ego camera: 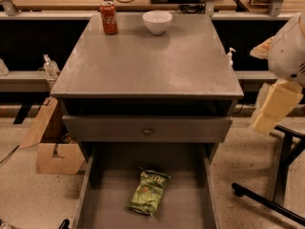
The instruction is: Pick green jalapeno chip bag from middle drawer and place on counter
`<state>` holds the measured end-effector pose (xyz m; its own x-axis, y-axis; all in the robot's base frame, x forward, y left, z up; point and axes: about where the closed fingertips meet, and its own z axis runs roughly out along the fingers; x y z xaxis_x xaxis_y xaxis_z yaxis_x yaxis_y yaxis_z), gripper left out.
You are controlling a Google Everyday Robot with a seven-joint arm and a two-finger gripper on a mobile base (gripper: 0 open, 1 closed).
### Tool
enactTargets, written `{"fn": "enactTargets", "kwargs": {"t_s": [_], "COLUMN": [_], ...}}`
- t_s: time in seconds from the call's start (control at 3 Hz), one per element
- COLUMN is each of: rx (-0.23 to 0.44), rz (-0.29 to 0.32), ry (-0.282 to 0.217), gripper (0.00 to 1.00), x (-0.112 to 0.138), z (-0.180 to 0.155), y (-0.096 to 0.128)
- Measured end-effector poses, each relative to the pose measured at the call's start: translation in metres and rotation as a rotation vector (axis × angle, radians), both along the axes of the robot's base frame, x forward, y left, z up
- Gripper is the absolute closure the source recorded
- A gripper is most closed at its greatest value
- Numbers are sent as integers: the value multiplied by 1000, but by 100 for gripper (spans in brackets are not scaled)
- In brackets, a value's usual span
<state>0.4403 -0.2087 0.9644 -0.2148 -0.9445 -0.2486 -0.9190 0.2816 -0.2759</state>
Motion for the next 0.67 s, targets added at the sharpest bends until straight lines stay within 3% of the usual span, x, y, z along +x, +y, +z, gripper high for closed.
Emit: {"fn": "enactTargets", "kwargs": {"t_s": [0.33,0.67], "rx": [87,159], "rz": [17,-2], "ry": [-40,-23], "gripper": [0,0], "x": [-22,-38], "z": [-39,-107], "y": [23,34]}}
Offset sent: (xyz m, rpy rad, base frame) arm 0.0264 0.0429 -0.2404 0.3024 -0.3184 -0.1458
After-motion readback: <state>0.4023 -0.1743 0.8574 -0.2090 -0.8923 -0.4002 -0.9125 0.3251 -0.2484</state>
